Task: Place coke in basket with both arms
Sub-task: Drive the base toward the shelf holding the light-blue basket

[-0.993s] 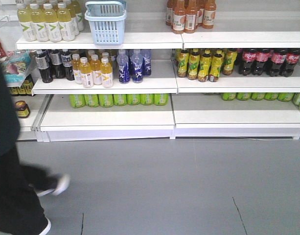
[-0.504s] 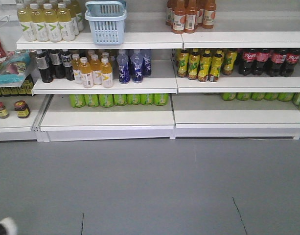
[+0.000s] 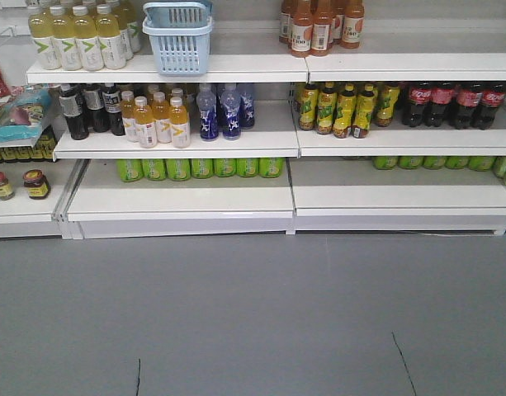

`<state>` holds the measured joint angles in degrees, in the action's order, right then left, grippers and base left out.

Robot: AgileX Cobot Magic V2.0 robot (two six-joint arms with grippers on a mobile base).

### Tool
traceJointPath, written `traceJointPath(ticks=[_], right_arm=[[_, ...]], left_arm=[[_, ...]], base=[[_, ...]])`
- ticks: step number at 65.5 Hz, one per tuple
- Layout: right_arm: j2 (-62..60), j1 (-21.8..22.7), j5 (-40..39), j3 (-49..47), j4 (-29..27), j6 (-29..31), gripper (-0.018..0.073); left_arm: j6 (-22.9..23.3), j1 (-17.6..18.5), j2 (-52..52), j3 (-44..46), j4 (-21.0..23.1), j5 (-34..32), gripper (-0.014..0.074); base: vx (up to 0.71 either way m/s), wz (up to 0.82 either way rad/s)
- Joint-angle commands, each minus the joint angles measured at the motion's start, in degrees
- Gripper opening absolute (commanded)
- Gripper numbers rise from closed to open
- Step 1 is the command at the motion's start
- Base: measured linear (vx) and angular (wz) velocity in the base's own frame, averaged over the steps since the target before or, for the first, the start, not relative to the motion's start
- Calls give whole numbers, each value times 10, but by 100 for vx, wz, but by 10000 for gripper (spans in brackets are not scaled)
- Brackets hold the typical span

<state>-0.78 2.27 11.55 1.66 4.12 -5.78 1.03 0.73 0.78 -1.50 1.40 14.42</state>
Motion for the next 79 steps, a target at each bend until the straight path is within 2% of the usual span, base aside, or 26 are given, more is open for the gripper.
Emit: traceJointPath(ticks=[1, 79], right_arm=[[8, 3, -42, 3, 4, 5, -10], [8, 3, -42, 3, 4, 5, -10]], left_arm=[[4, 4, 7, 14, 4, -40, -6], [4, 4, 7, 14, 4, -40, -6]], base=[[0, -2], [8, 1]])
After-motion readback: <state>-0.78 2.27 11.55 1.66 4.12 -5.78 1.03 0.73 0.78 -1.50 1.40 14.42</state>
